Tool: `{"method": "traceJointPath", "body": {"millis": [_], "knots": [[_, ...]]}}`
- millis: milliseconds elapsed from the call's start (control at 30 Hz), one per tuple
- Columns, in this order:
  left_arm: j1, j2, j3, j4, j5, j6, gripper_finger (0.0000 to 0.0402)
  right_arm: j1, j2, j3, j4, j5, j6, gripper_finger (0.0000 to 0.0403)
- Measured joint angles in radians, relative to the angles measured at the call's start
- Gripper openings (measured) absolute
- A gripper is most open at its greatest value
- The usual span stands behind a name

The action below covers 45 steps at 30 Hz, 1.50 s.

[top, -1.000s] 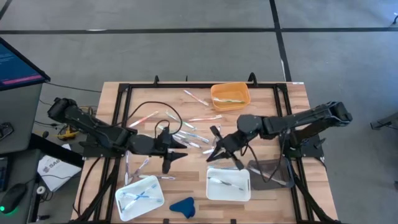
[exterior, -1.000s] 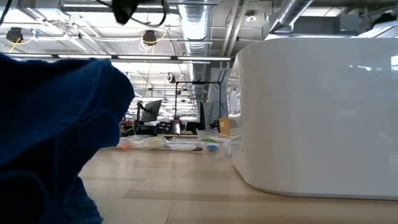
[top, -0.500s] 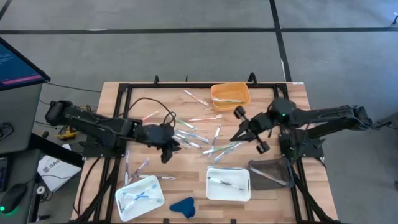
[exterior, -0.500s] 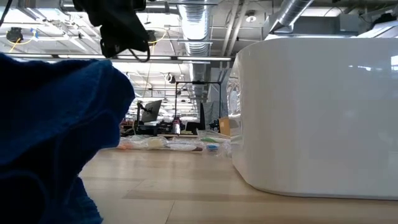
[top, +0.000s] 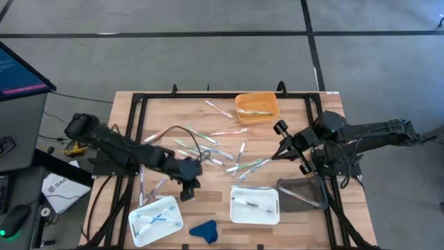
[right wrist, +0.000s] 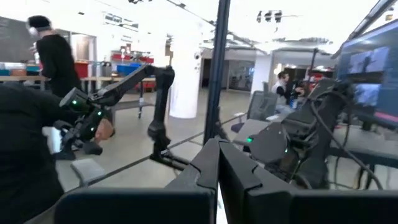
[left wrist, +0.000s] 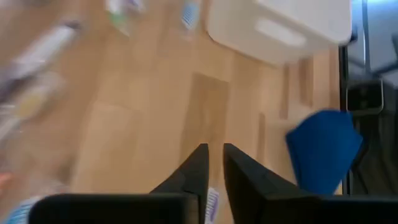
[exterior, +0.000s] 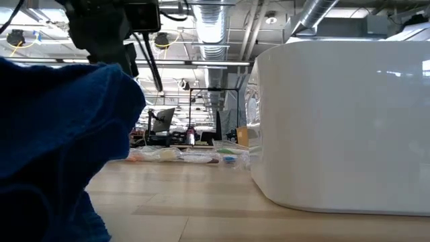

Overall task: Pick & Place Toothbrushes
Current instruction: Put the violet toothbrush into the right white bin

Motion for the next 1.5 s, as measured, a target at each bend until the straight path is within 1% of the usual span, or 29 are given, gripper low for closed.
{"method": "traceJointPath", "body": {"millis": [67, 133, 200, 300, 400, 467, 667, 800, 967, 1200, 1367, 1500], "knots": [[-0.017, 0.049, 0.04, -0.011, 0.016, 0.002, 0.0019, 0.017, 0.008, 0.0, 0.007, 0.001, 0.0, 0.0], [-0.036, 0.088, 0.083, -0.063, 0.031, 0.011, 0.0006, 0.033, 0.016, 0.0, 0.015, 0.019, 0.0, 0.0], [-0.054, 0.123, 0.13, -0.134, 0.031, 0.011, 0.0002, 0.044, 0.016, 0.0, 0.015, 0.032, 0.0, 0.0], [-0.073, 0.157, 0.195, -0.291, 0.027, 0.006, 0.0001, 0.053, 0.015, 0.0, 0.02, 0.054, -0.001, 0.0], [-0.079, 0.175, 0.22, -0.394, 0.012, -0.001, 0.0001, 0.061, 0.016, 0.0, 0.018, 0.057, -0.001, 0.0], [-0.079, 0.177, 0.22, -0.406, 0.02, -0.02, 0.0001, 0.065, 0.016, 0.0, 0.018, 0.057, -0.003, 0.0], [-0.079, 0.198, 0.216, -0.407, 0.115, -0.031, 0.0001, 0.066, 0.016, 0.0, 0.017, 0.074, -0.003, 0.0], [-0.079, 0.229, 0.215, -0.408, 0.153, -0.033, 0.0008, 0.066, 0.016, 0.0, 0.014, 0.076, -0.003, 0.0], [-0.082, 0.284, 0.215, -0.407, 0.172, -0.033, 0.0035, 0.066, 0.016, 0.0, 0.012, 0.076, -0.003, 0.0], [-0.086, 0.367, 0.215, -0.409, 0.211, -0.033, 0.0095, 0.066, 0.016, 0.0, 0.009, 0.076, -0.003, 0.0], [-0.092, 0.389, 0.216, -0.41, 0.213, -0.03, 0.0133, 0.066, 0.016, 0.0, 0.009, 0.076, -0.003, 0.0], [-0.092, 0.393, 0.215, -0.41, 0.179, -0.029, 0.0152, 0.066, 0.016, 0.0, 0.009, 0.076, -0.003, 0.0]]}}
